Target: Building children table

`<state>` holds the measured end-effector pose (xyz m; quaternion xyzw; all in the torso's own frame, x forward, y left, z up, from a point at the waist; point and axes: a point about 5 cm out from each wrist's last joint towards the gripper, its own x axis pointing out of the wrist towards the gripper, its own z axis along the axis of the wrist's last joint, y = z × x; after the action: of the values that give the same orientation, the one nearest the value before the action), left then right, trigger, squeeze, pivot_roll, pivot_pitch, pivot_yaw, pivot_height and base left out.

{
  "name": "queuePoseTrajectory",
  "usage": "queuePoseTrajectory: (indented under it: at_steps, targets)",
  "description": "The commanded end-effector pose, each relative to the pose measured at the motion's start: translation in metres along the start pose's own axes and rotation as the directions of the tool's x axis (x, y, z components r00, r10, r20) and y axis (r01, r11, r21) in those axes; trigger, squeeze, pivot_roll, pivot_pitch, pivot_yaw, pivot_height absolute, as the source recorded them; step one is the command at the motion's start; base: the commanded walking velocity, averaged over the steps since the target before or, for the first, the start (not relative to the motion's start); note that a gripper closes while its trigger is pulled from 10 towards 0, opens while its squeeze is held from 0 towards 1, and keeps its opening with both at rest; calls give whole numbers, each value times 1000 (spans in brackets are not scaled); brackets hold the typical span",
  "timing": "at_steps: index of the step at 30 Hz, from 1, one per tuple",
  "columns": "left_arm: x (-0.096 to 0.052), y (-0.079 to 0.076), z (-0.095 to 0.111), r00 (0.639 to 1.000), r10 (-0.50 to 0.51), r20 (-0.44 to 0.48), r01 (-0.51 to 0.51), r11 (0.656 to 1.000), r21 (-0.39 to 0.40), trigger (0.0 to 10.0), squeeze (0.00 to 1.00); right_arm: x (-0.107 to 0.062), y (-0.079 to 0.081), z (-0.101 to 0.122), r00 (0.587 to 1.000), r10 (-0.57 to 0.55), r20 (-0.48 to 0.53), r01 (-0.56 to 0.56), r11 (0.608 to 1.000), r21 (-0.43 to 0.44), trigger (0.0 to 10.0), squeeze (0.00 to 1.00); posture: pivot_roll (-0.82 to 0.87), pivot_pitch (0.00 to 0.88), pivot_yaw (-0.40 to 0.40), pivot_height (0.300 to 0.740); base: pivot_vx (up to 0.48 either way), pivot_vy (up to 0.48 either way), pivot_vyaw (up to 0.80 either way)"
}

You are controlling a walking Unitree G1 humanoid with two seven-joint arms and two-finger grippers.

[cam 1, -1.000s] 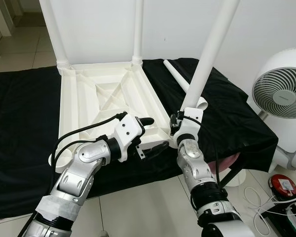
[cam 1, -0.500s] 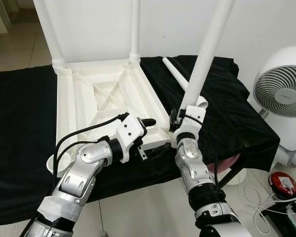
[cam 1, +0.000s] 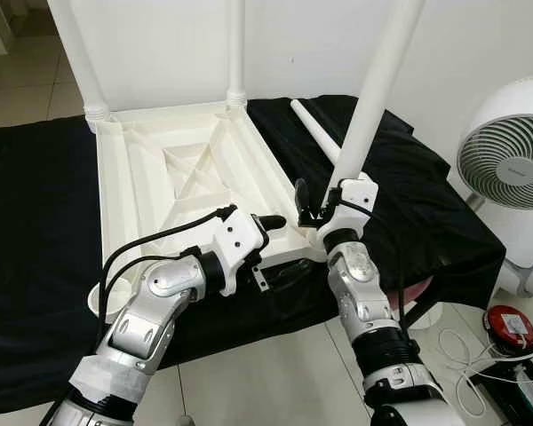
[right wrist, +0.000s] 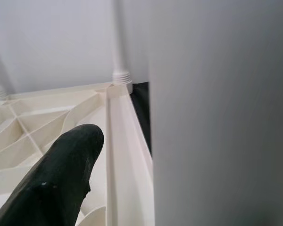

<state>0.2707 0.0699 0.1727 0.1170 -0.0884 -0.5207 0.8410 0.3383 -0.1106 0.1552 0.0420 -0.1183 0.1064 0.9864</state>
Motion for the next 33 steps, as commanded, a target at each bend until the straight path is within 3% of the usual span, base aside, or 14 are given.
queuePoseTrajectory:
  at_steps: [1, 7, 13, 15, 16, 17, 18, 19, 20, 21, 22, 23, 31, 33]
  targets:
    - [1, -3, -1, 1000, 11, -6, -11, 1000, 2, 10000, 0, -7, -8, -5, 994, 104, -38, -104, 995, -2, 10000, 0, -7, 0, -32, 740, 0, 0, 0]
    - [3, -7, 0, 1000, -3, -3, 3, 1000, -6, 10000, 0, -18, -32, -12, 958, 263, -111, -271, 961, -62, 10000, 0, -14, 0, -23, 740, 0, 0, 0]
    - [6, -10, -2, 1000, -19, -1, 19, 1000, -11, 10000, 0, -16, -43, -15, 910, 379, -170, -398, 912, -99, 10000, 0, -18, 0, -11, 740, 0, 0, 0]
    - [6, -11, -2, 1000, -23, -1, 23, 1000, -14, 10000, 0, -15, -43, -15, 900, 396, -182, -418, 903, -101, 9216, 0, -18, 0, -12, 740, 0, 0, 0]
    - [6, -12, -2, 1000, -28, 0, 28, 999, -15, 10000, 0, -14, -44, -15, 893, 409, -189, -433, 895, -107, 7098, 0, -18, 0, -12, 740, 0, 0, 0]
    - [6, -12, -2, 1000, -28, 0, 28, 999, -15, 10000, 0, -14, -44, -15, 893, 409, -189, -433, 895, -107, 7098, 0, -18, 0, -12, 740, 0, 0, 0]
    - [6, -13, -2, 1000, -32, 0, 32, 999, -17, 10000, 0, -13, -44, -15, 883, 426, -199, -452, 885, -109, 4627, 0, -18, 0, -9, 740, 0, 0, 0]
    - [7, -14, -2, 999, -34, 0, 34, 999, -16, 10000, 0, -11, -45, -15, 873, 439, -212, -468, 876, -115, 3686, 0, -16, 0, -10, 740, 0, 0, 0]
    - [7, -14, -2, 999, -34, 0, 34, 999, -16, 10000, 0, -11, -45, -15, 873, 439, -212, -468, 876, -115, 3686, 0, -16, 0, -10, 740, 0, 0, 0]
    - [7, -14, -2, 999, -34, 0, 34, 999, -16, 10000, 0, -10, -47, -15, 867, 446, -222, -478, 871, -116, 1725, 0, -14, 0, -12, 740, 0, 0, 0]
    - [7, -14, -2, 999, -34, 0, 34, 999, -16, 10000, 0, -10, -47, -15, 867, 446, -222, -478, 871, -116, 1725, 0, -14, 0, -12, 740, 0, 0, 0]
    - [8, -14, -2, 999, -34, 0, 34, 999, -17, 10000, 0, -8, -48, -15, 860, 455, -231, -489, 865, -115, 0, 0, -12, 0, -14, 740, 0, 0, 0]
    - [8, -15, -1, 1000, -29, 3, 30, 999, -20, 10000, 0, -8, -51, -21, 840, 470, -270, -511, 853, -104, 0, 0, -5, 0, -24, 740, 0, 0, 0]
    - [8, -16, -1, 1000, -25, 5, 25, 999, -20, 10000, 0, -10, -52, -27, 852, 433, -293, -474, 877, -83, 10000, 0, -3, 0, -30, 740, 0, 0, 0]
